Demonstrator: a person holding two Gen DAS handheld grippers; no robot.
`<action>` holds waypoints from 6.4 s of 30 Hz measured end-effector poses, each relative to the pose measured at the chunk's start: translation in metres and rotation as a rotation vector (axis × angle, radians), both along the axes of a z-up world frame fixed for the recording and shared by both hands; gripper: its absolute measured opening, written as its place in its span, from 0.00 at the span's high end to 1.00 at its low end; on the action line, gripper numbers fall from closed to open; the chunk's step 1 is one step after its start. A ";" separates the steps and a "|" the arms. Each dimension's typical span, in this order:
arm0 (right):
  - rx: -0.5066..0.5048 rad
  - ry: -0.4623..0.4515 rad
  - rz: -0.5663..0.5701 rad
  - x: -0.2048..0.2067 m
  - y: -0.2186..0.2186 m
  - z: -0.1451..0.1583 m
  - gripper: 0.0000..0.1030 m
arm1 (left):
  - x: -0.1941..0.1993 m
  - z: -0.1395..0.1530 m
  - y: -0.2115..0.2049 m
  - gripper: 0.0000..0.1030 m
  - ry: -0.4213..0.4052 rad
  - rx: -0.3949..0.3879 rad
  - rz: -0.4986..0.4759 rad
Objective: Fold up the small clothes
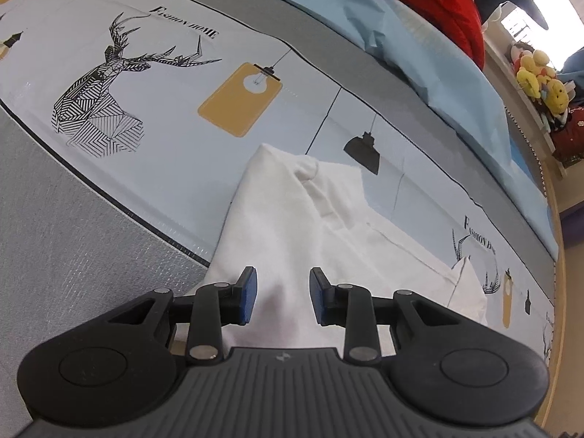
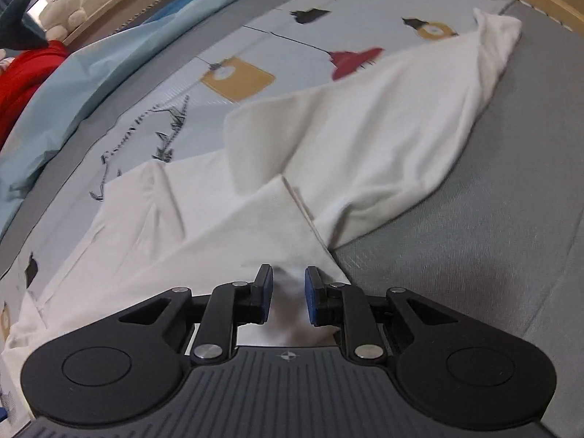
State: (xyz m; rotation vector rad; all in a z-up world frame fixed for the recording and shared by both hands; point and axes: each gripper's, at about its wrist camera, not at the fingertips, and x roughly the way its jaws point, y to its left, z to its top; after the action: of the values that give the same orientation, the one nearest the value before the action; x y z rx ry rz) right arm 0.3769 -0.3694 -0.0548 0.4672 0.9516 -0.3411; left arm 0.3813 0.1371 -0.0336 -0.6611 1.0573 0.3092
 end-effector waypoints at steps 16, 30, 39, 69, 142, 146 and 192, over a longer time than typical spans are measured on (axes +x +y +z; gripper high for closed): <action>0.017 -0.077 -0.045 0.002 -0.015 0.006 0.80 | 0.001 -0.046 -0.007 0.66 0.135 -0.010 -0.060; -0.012 -0.179 -0.258 0.002 -0.104 0.031 0.80 | 0.008 -0.036 -0.036 0.64 0.072 -0.050 -0.118; -0.056 -0.244 -0.349 0.024 -0.219 0.030 0.70 | 0.006 -0.034 -0.035 0.64 0.072 -0.044 -0.137; -0.226 -0.457 0.204 0.020 0.013 0.106 0.81 | -0.023 0.005 0.013 0.64 -0.010 -0.133 -0.056; -0.031 -0.254 0.082 0.012 -0.016 0.055 0.70 | 0.008 -0.065 0.019 0.58 0.048 -0.122 0.017; -0.028 -0.249 0.070 0.018 -0.021 0.057 0.70 | 0.011 -0.060 0.015 0.85 0.026 -0.071 0.023; 0.002 -0.071 0.272 0.082 -0.003 -0.013 0.85 | -0.016 -0.012 0.019 0.73 0.002 -0.043 0.052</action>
State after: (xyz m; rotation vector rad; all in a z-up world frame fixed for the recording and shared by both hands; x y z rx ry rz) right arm 0.4594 -0.3728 -0.0677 0.3444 0.9326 -0.0769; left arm 0.3654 0.1558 -0.0452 -0.7280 1.0521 0.3323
